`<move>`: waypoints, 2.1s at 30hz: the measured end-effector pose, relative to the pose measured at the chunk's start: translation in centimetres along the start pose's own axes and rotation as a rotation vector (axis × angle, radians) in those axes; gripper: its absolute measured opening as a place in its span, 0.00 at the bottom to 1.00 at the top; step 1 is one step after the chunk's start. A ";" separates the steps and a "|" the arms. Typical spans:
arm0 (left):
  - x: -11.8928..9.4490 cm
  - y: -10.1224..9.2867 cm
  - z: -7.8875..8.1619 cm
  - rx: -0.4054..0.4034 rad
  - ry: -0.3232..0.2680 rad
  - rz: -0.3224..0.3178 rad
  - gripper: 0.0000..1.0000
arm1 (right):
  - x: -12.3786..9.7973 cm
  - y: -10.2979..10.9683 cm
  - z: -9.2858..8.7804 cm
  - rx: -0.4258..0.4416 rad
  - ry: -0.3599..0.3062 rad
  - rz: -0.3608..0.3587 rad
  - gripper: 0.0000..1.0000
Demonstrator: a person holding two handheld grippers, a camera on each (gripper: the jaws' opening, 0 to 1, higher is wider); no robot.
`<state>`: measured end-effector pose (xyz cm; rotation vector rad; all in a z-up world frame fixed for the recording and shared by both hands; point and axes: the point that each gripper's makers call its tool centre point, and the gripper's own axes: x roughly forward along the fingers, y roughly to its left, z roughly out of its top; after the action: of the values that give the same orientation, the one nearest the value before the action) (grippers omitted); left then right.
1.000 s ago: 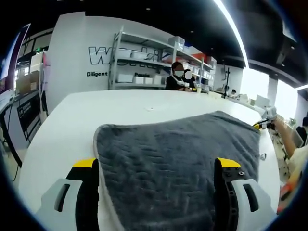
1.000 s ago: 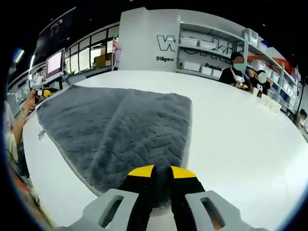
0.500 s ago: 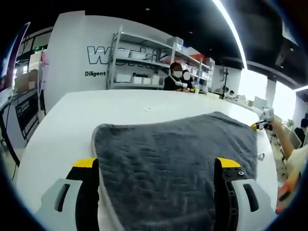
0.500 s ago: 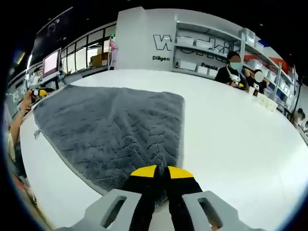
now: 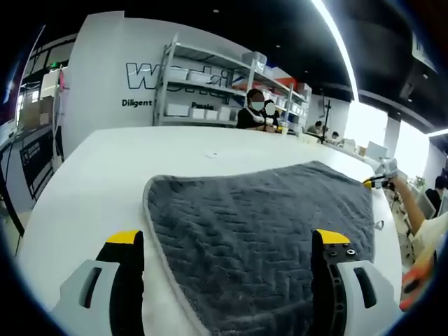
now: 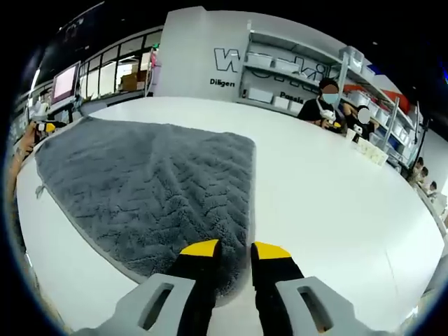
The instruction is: Fold the towel on the table until its edges align and the towel forms a compact rectangular stack.
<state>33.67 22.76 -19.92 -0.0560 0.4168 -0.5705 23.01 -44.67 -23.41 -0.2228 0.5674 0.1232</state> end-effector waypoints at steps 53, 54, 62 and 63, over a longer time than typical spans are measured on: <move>-12.6 -10.9 -5.0 0.140 0.017 -0.111 0.82 | -6.0 10.7 3.3 -0.081 -0.251 0.368 0.99; -12.7 -10.7 -5.1 0.129 0.020 -0.107 0.79 | -6.1 10.6 3.1 -0.086 -0.245 0.366 0.99; -13.0 -10.3 -7.4 0.207 0.129 -0.102 0.58 | -6.3 10.4 2.4 -0.083 -0.243 0.368 0.96; -12.9 -10.2 -7.4 0.226 0.138 -0.095 0.58 | -6.3 10.4 2.3 -0.084 -0.238 0.367 0.95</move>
<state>15.68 21.59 -20.23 0.1818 0.4831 -0.7141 17.11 -34.33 -19.91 -0.1801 0.3608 0.5238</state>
